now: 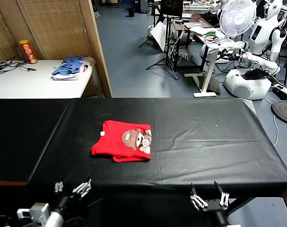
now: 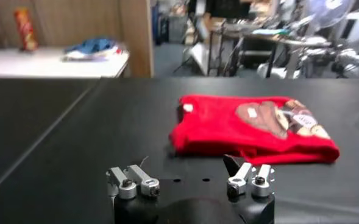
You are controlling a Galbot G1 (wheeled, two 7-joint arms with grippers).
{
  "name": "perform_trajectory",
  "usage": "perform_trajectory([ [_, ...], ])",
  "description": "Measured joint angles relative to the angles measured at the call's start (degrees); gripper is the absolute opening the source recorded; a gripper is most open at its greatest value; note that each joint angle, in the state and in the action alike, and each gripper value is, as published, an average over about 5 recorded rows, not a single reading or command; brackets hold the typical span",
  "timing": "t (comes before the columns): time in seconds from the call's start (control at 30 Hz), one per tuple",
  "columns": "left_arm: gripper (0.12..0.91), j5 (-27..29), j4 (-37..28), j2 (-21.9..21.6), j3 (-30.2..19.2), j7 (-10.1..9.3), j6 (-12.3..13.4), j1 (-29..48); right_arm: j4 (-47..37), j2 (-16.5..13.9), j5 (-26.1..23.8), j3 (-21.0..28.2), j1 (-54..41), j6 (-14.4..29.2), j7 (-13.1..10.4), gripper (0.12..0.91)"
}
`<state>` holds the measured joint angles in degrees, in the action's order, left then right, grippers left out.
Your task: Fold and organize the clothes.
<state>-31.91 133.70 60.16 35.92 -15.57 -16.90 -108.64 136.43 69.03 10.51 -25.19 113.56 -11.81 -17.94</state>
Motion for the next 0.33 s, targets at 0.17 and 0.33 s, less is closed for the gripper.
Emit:
perform_trajectory([
  [0.17, 0.798, -0.3, 0.9, 0.1, 1.8, 0.13, -0.6, -2.3, 0.8, 0.1, 0.0, 0.1, 1.5, 0.0, 0.0, 0.798],
  [0.33, 0.798, -0.3, 1.3, 0.3, 2.4, 0.32, -1.1, -2.6, 1.1, 0.1, 0.0, 0.2, 2.1, 0.1, 0.1, 0.798],
])
